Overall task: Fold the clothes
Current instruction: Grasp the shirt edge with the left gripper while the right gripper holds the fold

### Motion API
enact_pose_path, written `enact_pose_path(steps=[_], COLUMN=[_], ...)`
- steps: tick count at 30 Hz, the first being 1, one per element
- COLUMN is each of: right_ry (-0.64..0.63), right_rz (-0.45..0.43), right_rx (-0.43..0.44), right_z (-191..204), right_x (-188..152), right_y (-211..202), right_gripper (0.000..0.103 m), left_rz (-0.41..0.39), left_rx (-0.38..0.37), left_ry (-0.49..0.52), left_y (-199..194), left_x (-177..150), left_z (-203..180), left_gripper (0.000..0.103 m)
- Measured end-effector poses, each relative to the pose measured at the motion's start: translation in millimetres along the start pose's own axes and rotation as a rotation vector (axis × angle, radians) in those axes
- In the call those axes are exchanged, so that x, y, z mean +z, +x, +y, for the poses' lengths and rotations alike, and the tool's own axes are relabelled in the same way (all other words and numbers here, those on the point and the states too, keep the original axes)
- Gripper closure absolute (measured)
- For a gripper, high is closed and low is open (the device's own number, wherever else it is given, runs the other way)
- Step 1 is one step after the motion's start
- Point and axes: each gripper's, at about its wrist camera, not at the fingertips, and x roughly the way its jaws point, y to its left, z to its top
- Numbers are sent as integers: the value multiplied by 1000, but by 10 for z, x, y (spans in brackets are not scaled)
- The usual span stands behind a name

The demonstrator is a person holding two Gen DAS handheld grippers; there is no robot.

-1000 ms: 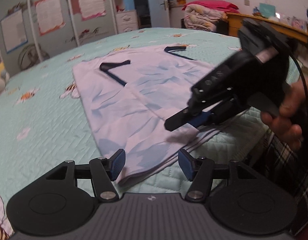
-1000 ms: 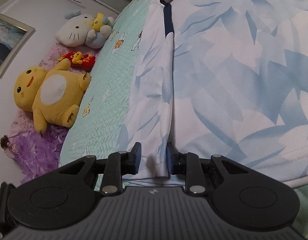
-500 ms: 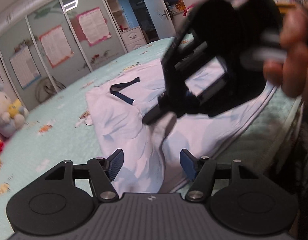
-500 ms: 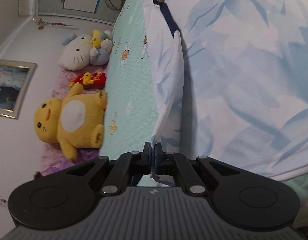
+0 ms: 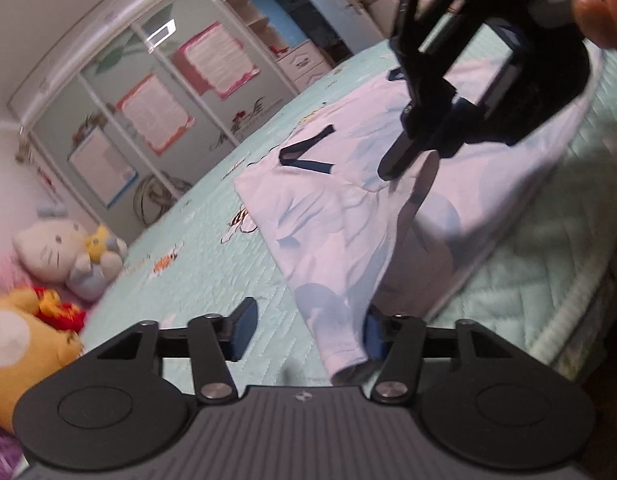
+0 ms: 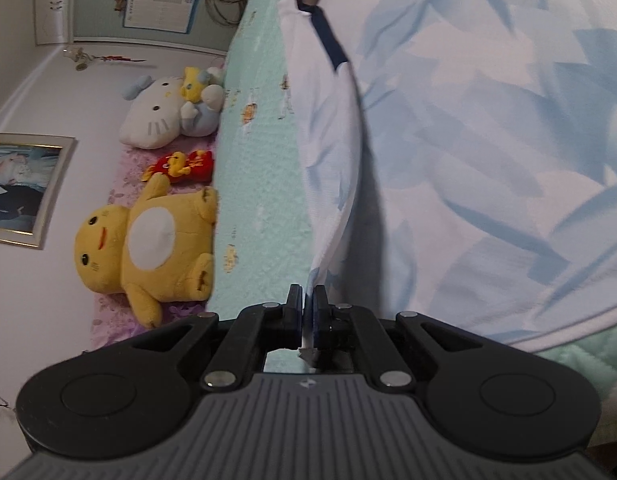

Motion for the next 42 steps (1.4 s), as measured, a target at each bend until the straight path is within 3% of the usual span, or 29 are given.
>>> enact_pose_path(steps=[4,8,12,14,17,20,21,27,29,33,38,42], right_ry=[0,-1,-4,-12,-39,-62,-64,-1,-3,-58,-125,-146], right_rz=[-12,-25,-12,12,26,20,12,-10,-9,-1,6,3], right_rx=[-37,-74,-67,-49,-65,-77,-73,29,27,-39,-150,-159], right_z=[-125,-251,-272,-249,-206,-164,-154,-148,-140,-130,-161,-190], right_x=[0,4,-4,-24,-58,-67,-65,25,36,0,-65,-88], right_y=[3,6,19,43,95,97,79,-71,-77,-39,56,74], right_gripper=[98,99,95,87,86,95,103,103,103,103,103,103], left_rz=[-21,-41,-41,-38,-35,-40,-41,-42,-37,2,44,63], left_rx=[-3,-3,21,20,20,27,28,29,23,-23,-19,-33], left_ry=[87,146,136,129,136,162,165,185,178,168,151,135], left_y=[-39,-92,-102,-99,-90,-87,-88,-101,-99,-87,-94,-100], left_x=[-41,-82,-70,-63,-57,-61,-63,-71,-71,-88,-107,-120], left_z=[-82,-132,-124,-114,-125,-167,-173,-194,-175,-158,-166,-145], left_gripper=[69,69,53,50,49,48,47,47,48,85,94,95])
